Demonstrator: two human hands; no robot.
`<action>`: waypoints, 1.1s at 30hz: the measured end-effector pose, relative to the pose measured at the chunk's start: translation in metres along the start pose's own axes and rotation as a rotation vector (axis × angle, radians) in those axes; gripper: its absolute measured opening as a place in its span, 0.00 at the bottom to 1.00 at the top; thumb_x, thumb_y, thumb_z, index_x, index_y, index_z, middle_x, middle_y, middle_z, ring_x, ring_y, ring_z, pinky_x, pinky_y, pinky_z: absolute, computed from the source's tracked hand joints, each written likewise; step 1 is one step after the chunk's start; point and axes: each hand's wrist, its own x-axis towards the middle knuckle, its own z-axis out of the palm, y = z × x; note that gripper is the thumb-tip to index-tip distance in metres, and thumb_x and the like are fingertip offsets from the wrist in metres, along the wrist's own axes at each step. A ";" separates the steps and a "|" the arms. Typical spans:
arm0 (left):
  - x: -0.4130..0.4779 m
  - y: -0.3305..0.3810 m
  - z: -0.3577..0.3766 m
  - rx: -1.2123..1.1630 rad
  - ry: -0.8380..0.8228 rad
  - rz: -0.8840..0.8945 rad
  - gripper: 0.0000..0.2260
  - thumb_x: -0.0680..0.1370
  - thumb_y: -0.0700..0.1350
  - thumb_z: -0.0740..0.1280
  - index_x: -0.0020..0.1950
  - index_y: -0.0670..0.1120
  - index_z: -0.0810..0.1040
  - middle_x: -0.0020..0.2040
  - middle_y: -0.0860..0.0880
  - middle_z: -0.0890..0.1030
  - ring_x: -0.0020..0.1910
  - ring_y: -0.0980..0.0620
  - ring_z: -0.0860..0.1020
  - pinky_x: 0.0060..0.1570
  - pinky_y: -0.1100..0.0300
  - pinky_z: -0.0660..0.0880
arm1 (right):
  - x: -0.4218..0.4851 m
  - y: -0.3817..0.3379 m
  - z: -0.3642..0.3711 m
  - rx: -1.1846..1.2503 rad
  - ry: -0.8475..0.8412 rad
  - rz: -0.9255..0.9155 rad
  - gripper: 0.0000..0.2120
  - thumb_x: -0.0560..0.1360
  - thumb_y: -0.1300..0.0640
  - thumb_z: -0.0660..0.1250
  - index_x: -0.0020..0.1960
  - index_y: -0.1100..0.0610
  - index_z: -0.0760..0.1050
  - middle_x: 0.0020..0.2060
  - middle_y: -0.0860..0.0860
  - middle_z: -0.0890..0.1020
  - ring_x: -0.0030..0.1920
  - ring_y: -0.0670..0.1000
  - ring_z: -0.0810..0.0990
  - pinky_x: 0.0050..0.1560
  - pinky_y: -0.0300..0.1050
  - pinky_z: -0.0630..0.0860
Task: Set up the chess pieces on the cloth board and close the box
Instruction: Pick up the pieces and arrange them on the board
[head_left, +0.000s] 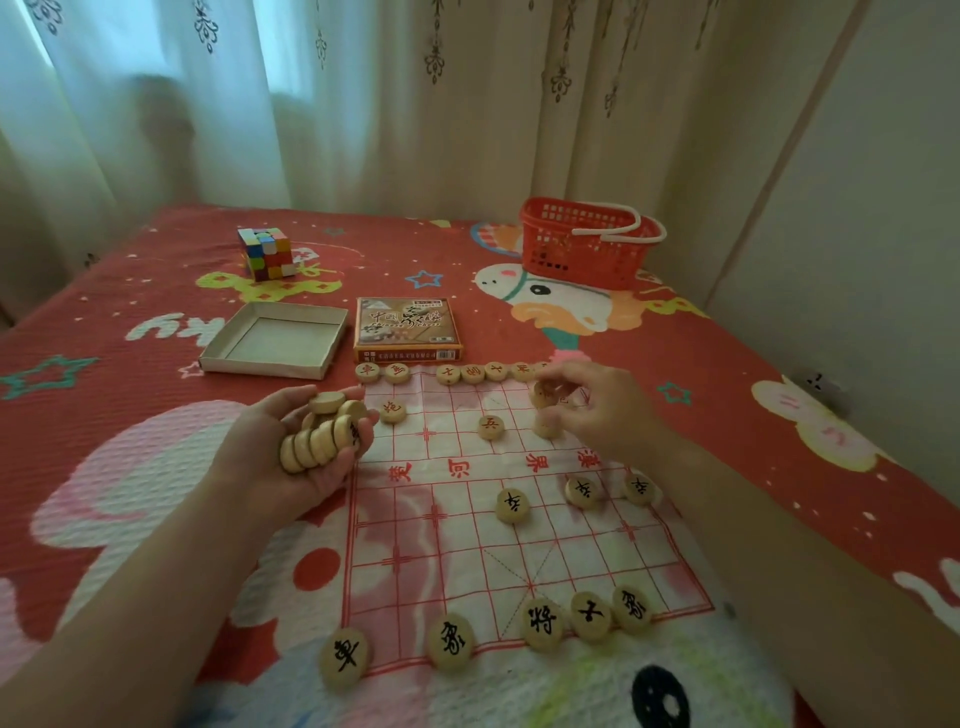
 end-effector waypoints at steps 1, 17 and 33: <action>0.001 -0.001 0.001 0.001 -0.005 -0.003 0.14 0.71 0.46 0.61 0.54 0.43 0.76 0.44 0.42 0.79 0.27 0.50 0.79 0.18 0.65 0.73 | 0.001 -0.003 0.003 -0.010 -0.026 -0.020 0.16 0.68 0.64 0.71 0.56 0.56 0.78 0.44 0.44 0.79 0.43 0.42 0.76 0.46 0.25 0.70; 0.005 -0.003 -0.004 0.154 -0.006 0.043 0.15 0.74 0.58 0.62 0.46 0.47 0.78 0.38 0.45 0.80 0.26 0.53 0.79 0.18 0.63 0.74 | 0.040 -0.050 0.072 -0.157 -0.341 -0.111 0.14 0.68 0.51 0.72 0.51 0.55 0.79 0.44 0.47 0.80 0.46 0.47 0.75 0.44 0.41 0.71; 0.001 -0.006 -0.005 0.253 -0.105 0.015 0.18 0.71 0.58 0.63 0.46 0.44 0.78 0.28 0.46 0.77 0.24 0.53 0.78 0.19 0.63 0.74 | 0.037 -0.107 0.070 0.211 -0.292 -0.230 0.17 0.70 0.56 0.72 0.58 0.55 0.76 0.48 0.45 0.77 0.49 0.48 0.76 0.52 0.41 0.72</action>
